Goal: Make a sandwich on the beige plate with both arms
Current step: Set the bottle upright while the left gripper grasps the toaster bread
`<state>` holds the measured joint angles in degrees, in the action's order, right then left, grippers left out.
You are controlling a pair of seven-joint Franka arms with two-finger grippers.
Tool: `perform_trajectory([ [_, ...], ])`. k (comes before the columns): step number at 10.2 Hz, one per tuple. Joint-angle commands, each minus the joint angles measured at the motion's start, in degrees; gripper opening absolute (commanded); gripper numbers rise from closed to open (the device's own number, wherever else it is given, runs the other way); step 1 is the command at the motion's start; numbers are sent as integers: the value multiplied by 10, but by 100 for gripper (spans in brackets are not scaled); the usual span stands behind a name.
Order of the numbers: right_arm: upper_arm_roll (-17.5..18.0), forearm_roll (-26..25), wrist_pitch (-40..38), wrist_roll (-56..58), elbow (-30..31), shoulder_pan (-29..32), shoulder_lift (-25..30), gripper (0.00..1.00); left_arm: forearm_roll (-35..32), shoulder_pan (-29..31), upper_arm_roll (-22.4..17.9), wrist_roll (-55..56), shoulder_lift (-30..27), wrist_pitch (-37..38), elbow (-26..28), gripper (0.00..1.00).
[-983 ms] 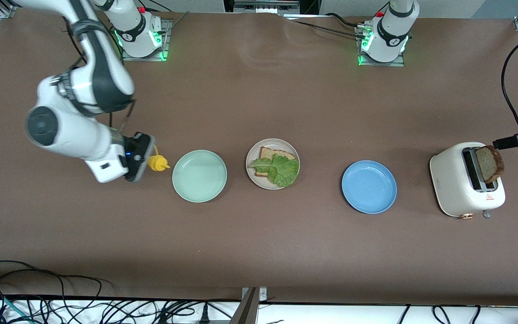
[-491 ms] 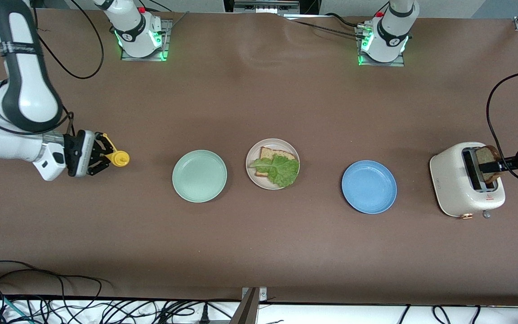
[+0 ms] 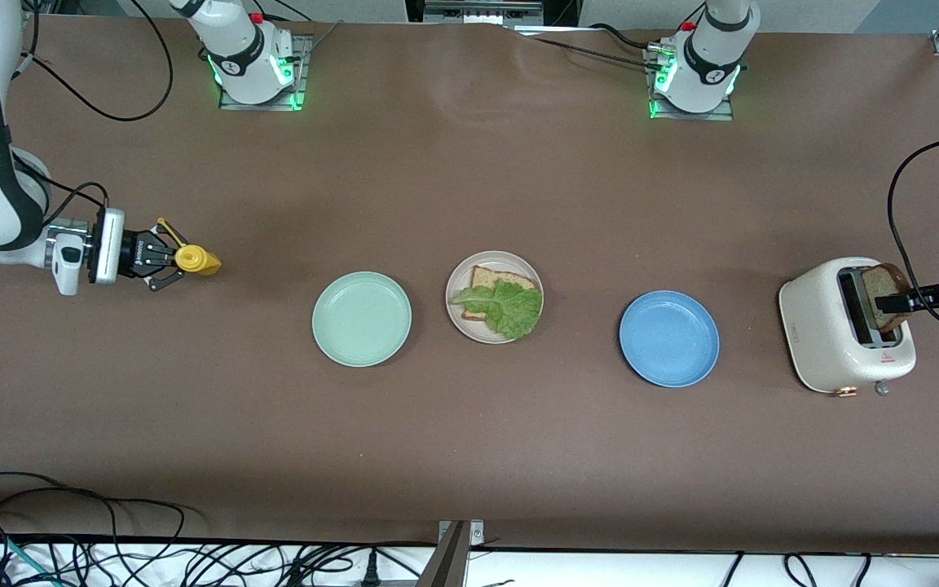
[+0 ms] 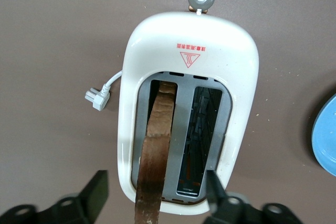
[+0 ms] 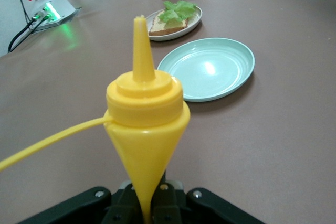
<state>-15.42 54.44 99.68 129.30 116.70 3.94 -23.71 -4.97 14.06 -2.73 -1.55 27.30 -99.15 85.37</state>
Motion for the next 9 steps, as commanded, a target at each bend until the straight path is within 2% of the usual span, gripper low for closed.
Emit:
perform_trajectory([
  [1, -9, 50, -32, 135, 11, 13, -28, 0, -13, 4, 4, -13, 7, 4, -14, 21],
  [3, -12, 74, -45, 213, 15, 14, -55, 0, -12, 5, 4, -12, 7, 4, -11, 1],
  [6, -20, 121, -80, 244, 34, 23, -89, 0, -14, 7, 4, -12, 1, 11, -14, 0],
  [9, -21, 127, -92, 248, 34, 24, -97, 0, -17, 6, 4, -27, -45, 54, -16, 0],
])
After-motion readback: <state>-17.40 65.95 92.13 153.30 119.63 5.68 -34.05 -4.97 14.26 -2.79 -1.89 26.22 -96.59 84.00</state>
